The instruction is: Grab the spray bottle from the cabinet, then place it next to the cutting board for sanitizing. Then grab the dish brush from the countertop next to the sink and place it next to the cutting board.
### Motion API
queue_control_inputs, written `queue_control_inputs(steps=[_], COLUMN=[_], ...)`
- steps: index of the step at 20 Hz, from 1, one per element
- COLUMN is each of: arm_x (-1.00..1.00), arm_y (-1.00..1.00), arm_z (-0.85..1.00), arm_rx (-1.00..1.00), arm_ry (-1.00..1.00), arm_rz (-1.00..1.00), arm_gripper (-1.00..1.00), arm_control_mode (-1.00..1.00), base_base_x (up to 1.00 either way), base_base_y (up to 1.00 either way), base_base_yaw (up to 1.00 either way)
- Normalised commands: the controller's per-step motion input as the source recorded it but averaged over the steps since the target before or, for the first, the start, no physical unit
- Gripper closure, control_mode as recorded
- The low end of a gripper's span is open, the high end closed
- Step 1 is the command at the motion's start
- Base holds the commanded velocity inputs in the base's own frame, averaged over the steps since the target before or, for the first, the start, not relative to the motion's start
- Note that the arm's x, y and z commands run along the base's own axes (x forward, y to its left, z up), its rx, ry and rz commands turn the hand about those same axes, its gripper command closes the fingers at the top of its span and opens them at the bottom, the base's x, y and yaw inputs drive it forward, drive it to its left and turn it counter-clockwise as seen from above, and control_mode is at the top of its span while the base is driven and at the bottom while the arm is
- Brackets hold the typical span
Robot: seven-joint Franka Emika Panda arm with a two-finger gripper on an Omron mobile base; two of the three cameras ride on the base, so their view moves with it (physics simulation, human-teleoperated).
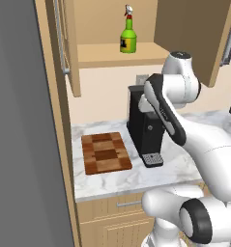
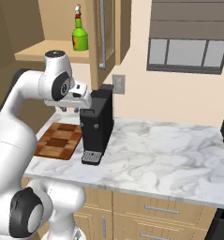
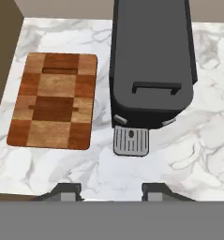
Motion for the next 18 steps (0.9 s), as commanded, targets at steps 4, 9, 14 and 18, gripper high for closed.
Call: queue_control_inputs(steps=[4, 9, 14, 18], arm_x=[-0.54, -0.80, -0.48, -0.35], arm_y=[0.00, 0.31, 0.20, 0.02], arm_z=[0.02, 0.30, 0.94, 1.00], arm_rx=[-0.01, 0.01, 0.00, 0.03], arm_ry=[-0.18, -0.56, -0.64, -0.57], arm_rz=[0.00, 0.00, 0.00, 0.00], arm_gripper=[-1.00, -1.00, -1.00, -1.00], arm_control_mode=[-1.00, -1.00, -1.00, -1.00], base_base_x=[0.00, 0.00, 0.00, 0.00], base_base_y=[0.00, 0.00, 0.00, 0.00], base_base_yaw=[0.00, 0.00, 0.00, 0.00])
